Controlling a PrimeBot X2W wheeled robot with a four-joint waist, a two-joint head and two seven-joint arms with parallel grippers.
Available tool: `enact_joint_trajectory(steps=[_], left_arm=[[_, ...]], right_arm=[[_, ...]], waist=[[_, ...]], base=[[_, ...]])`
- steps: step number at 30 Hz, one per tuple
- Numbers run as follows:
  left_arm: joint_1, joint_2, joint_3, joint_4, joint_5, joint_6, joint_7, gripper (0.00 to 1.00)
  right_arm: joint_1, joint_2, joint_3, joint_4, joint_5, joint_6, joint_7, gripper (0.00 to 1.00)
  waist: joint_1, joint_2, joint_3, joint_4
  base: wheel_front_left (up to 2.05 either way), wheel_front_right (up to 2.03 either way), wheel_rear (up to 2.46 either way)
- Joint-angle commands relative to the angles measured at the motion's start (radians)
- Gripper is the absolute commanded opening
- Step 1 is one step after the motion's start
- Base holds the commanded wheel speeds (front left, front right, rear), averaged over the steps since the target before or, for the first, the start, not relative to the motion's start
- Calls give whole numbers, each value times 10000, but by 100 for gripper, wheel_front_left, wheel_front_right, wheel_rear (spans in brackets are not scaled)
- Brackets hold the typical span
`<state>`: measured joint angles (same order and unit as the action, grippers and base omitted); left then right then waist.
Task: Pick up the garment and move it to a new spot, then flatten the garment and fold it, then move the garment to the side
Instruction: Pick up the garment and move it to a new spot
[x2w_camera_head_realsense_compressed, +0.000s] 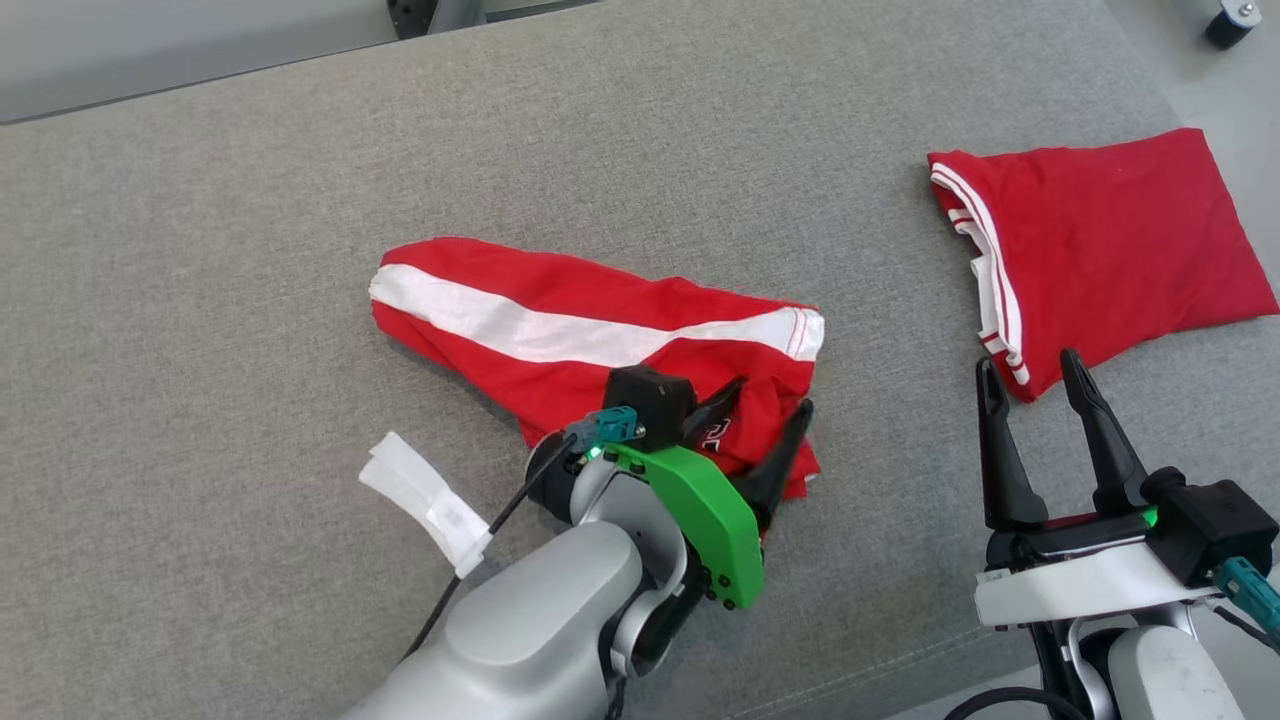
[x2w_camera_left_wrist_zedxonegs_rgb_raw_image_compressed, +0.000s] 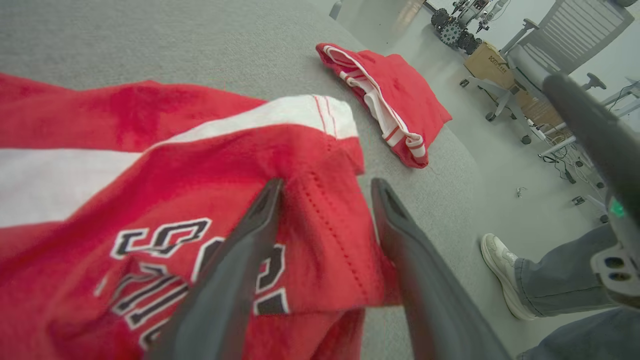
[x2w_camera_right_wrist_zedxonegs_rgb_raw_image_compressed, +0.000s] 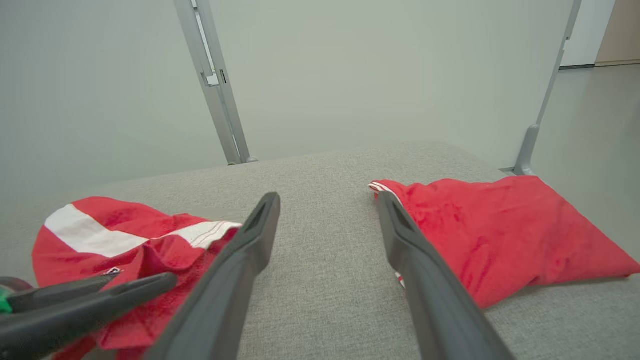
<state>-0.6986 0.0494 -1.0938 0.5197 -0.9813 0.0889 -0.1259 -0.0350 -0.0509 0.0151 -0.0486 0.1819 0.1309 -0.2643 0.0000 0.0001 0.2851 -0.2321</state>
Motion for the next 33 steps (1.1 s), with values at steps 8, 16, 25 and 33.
enact_joint_trajectory(steps=[8, 16, 25, 33], left_arm=[[453, 47, -66, -720, -1067, 63, -1099, 100], [2568, 1705, 2064, -2815, 1324, 1599, -1382, 100], [6082, 2663, 5217, -4579, 3763, 1857, -1384, 100], [8483, 2354, 7998, -4490, 5135, 877, -1377, 100]], right_arm=[[348, 0, -182, 22, -144, -6, 2, 100], [1169, -5, -1006, -239, -292, -4, 2, 100], [2291, -4, -2172, -254, -781, -6, 0, 100], [2718, -7, -2488, 25, -1278, -6, 0, 100]], waist=[[0, -1, -622, 378], [0, -1, -1477, 1191], [0, -1, -2630, 2155], [0, -1, -2960, 2334]], base=[[0, 0, 0], [0, 0, 0], [0, 0, 0], [0, 0, 0]])
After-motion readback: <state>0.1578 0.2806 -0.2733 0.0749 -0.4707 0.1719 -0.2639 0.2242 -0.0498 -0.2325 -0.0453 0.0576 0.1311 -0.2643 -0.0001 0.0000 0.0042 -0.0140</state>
